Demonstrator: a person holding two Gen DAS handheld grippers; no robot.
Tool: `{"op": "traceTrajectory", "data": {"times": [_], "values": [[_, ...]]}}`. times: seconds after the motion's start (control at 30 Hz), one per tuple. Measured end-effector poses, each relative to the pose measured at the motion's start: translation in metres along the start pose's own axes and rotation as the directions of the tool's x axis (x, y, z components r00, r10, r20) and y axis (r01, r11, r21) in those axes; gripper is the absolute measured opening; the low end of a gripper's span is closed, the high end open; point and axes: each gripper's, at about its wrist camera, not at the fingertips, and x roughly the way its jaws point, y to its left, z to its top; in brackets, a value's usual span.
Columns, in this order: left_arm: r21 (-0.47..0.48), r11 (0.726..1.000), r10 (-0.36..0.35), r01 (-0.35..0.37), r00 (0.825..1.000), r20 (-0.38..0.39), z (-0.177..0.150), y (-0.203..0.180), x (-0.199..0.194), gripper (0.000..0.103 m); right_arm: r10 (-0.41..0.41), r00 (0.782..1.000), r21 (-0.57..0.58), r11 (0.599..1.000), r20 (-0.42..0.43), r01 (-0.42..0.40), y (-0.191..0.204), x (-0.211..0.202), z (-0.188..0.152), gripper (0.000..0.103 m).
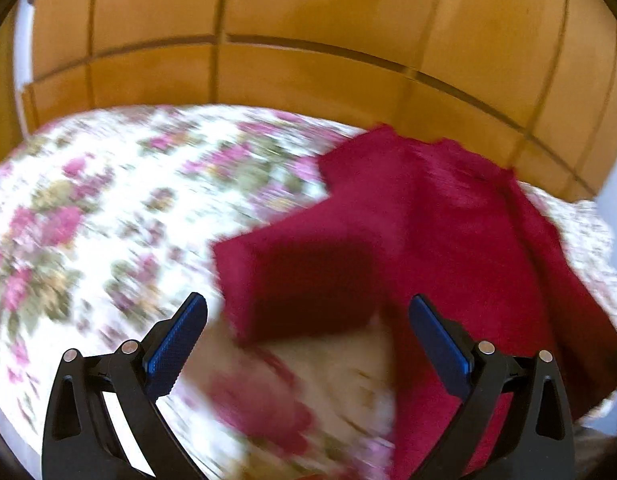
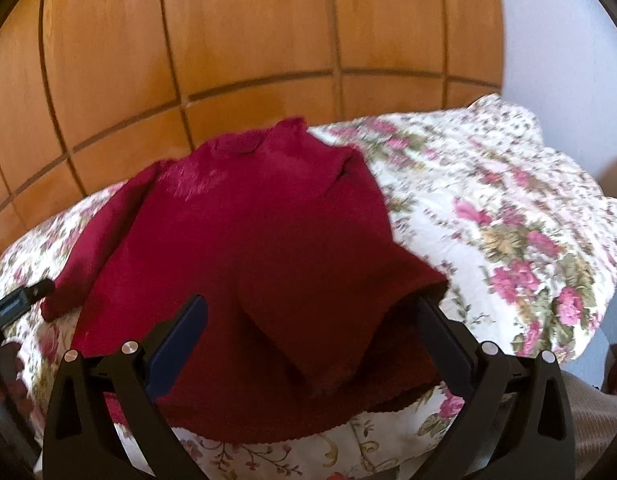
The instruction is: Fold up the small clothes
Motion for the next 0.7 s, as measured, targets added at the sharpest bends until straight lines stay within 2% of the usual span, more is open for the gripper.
{"op": "traceTrajectory", "data": {"times": [0.07,0.17,0.3,0.43,0.53,0.57,0.6,0.63,0.7], "values": [[0.013,0.998,0.054,-0.055,0.998,0.026,0.003,0.01,0.01,0.1,-0.02,1.0,-0.02,1.0,-0.025,0.019,-0.002,0.005,0.001,0.101],[0.001,0.996,0.089,-0.089,0.996,0.001,0.009,0.027,0.032,0.1,-0.036,0.998,-0.063,0.998,-0.057,0.032,-0.003,0.011,0.001,0.101],[-0.077,0.996,0.028,-0.037,0.993,-0.111,0.004,0.04,0.058,0.1,0.027,0.998,-0.055,0.998,-0.049,-0.03,-0.011,0.016,0.009,0.101],[-0.077,0.997,0.024,-0.032,0.994,-0.104,-0.001,0.041,0.055,0.1,-0.043,0.993,-0.131,0.991,-0.107,0.029,-0.015,0.042,0.024,0.101],[-0.085,0.996,0.012,-0.021,0.994,-0.107,-0.001,0.042,0.054,0.1,-0.021,0.986,-0.109,0.994,-0.165,0.003,-0.03,0.059,0.032,0.101],[-0.09,0.996,0.008,-0.018,0.994,-0.108,0.001,0.042,0.056,0.1,0.018,0.981,-0.083,0.996,-0.194,-0.035,-0.038,0.066,0.035,0.1],[-0.095,0.995,0.003,-0.013,0.994,-0.108,0.0,0.043,0.056,0.1,0.035,0.979,-0.068,0.996,-0.203,-0.05,-0.042,0.068,0.035,0.092],[-0.096,0.995,0.002,-0.013,0.994,-0.109,0.0,0.043,0.056,0.1,0.044,0.975,-0.061,0.996,-0.217,-0.058,-0.046,0.071,0.035,0.07],[-0.091,0.996,0.009,-0.02,0.994,-0.113,0.001,0.042,0.057,0.1,0.046,0.97,-0.069,0.996,-0.239,-0.064,-0.05,0.074,0.036,0.047]]}}
